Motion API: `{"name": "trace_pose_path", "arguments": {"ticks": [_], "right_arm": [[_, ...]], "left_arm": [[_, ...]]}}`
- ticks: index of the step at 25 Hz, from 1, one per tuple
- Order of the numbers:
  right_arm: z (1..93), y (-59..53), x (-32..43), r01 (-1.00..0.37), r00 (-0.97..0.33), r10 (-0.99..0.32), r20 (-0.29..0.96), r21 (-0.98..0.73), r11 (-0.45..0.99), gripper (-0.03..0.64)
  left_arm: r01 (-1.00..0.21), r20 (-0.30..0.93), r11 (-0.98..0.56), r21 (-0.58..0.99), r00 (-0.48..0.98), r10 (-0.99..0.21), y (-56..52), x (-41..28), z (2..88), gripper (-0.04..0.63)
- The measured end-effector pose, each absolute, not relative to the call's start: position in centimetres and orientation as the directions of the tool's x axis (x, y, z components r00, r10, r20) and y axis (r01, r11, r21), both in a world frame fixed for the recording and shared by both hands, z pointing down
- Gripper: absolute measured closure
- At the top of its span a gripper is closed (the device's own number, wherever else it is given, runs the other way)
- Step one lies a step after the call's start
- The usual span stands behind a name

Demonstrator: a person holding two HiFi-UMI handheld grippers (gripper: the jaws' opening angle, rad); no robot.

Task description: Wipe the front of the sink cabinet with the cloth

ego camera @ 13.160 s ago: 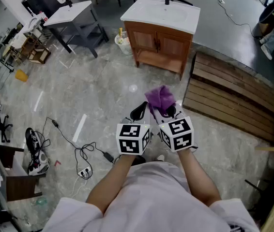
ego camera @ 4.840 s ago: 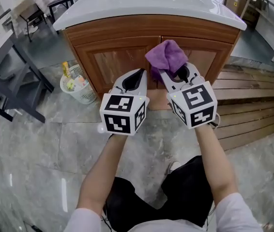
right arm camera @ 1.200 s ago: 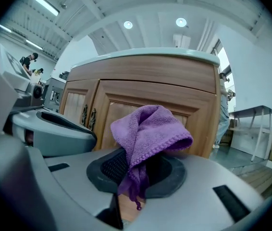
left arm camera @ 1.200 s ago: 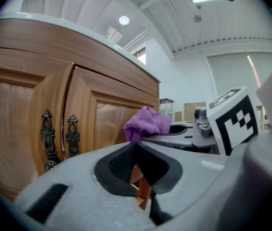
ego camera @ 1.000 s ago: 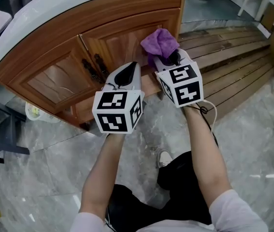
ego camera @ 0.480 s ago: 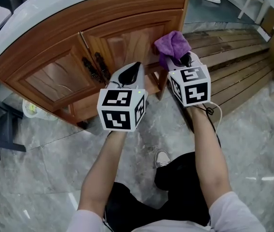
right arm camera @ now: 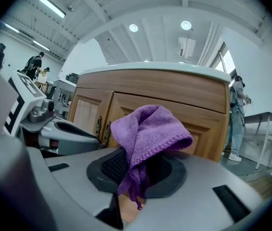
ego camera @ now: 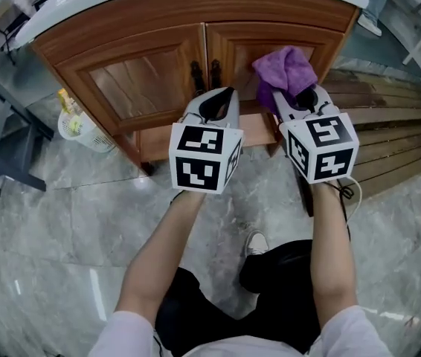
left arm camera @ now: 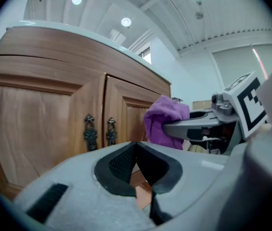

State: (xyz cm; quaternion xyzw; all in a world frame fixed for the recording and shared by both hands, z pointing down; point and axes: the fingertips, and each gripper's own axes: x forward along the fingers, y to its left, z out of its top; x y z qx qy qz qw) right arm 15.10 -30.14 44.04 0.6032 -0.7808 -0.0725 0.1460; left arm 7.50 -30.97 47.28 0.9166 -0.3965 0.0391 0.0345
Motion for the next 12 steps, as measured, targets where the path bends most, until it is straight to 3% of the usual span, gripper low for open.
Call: {"name": "trace_pose_path", "arguments": {"ticks": [12], "right_arm": [[44.5,-30.1,0.3,-0.796,-0.511,-0.847,0.146,0.292,0.53,0.545]], "left_arm": [[-0.882,0.116,-0.469,0.03,0.469,-0.875,-30.3,-6.2,48.6,0.591]]}}
